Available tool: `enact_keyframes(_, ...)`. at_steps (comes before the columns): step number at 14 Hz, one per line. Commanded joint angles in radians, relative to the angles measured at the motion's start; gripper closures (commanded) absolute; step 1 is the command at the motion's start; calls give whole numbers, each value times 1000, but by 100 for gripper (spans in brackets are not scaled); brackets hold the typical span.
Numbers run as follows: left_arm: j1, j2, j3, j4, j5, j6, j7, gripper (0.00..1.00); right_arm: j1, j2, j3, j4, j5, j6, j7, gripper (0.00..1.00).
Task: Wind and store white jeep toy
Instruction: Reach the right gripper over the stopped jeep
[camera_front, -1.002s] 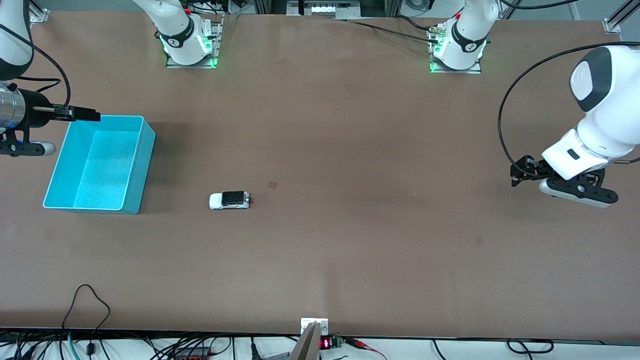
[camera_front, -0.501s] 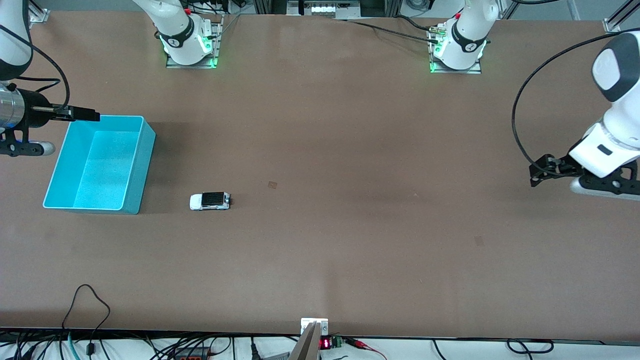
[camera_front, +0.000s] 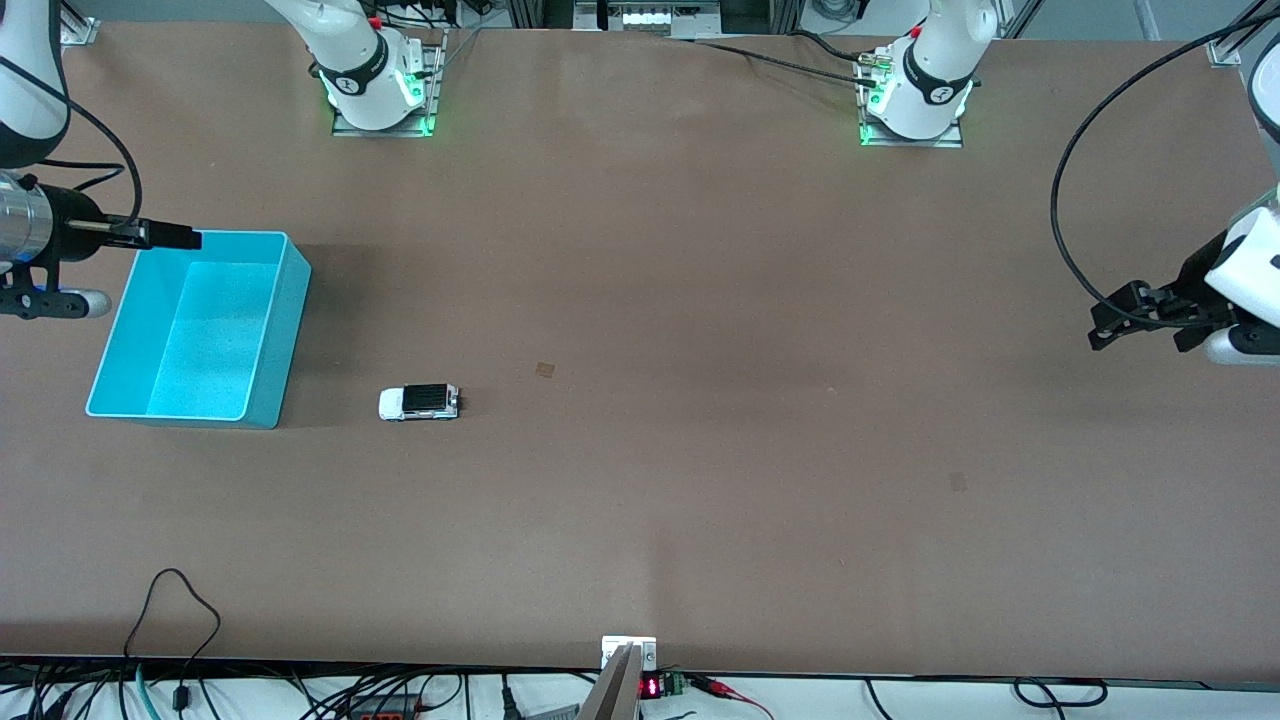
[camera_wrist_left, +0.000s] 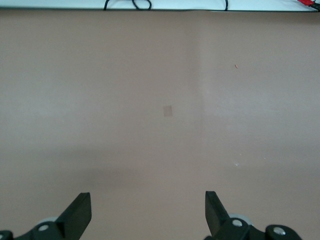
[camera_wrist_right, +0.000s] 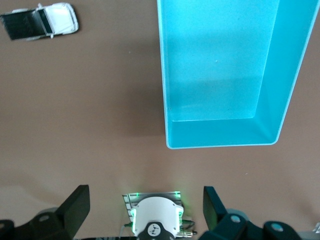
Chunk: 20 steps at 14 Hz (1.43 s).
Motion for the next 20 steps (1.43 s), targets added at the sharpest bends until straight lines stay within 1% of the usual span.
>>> enact_keyframes(1, -16, -16, 17, 56, -21, -96, -32, 0, 41, 28, 3, 8, 7, 25, 159, 0)
enact_keyframes(4, -22, -5, 31, 135, -19, -163, -23, 0, 54, 39, 3, -8, 49, 76, 282, 0)
enact_keyframes(5, -22, -2, 31, 142, -21, -164, -20, 0, 54, 41, 3, -20, 56, 99, 345, 0)
enact_keyframes(8, -18, 7, 19, 131, -19, -166, -29, 0, 115, 65, 3, -44, 58, 174, 593, 0)
enact_keyframes(10, -16, 4, 17, 131, -19, -181, -23, 0, 191, 108, 2, -46, 58, 231, 835, 0)
enact_keyframes(12, -16, 4, 17, 131, -21, -189, -31, 0, 250, 152, 2, -46, 58, 303, 1012, 0)
enact_keyframes(15, -18, 7, 17, 133, -19, -180, -32, 0, 281, 218, 0, -46, 64, 425, 1193, 0)
enact_keyframes(17, -18, 10, 17, 134, -11, -181, -28, 0, 292, 258, -3, -46, 79, 487, 1258, 0)
enact_keyframes(18, -18, 13, 17, 139, -10, -181, -31, 0, 292, 274, -6, -45, 105, 510, 1266, 0)
enact_keyframes(20, -10, 12, 19, 142, -19, -181, -31, 0, 293, 309, -27, -45, 222, 565, 1284, 0)
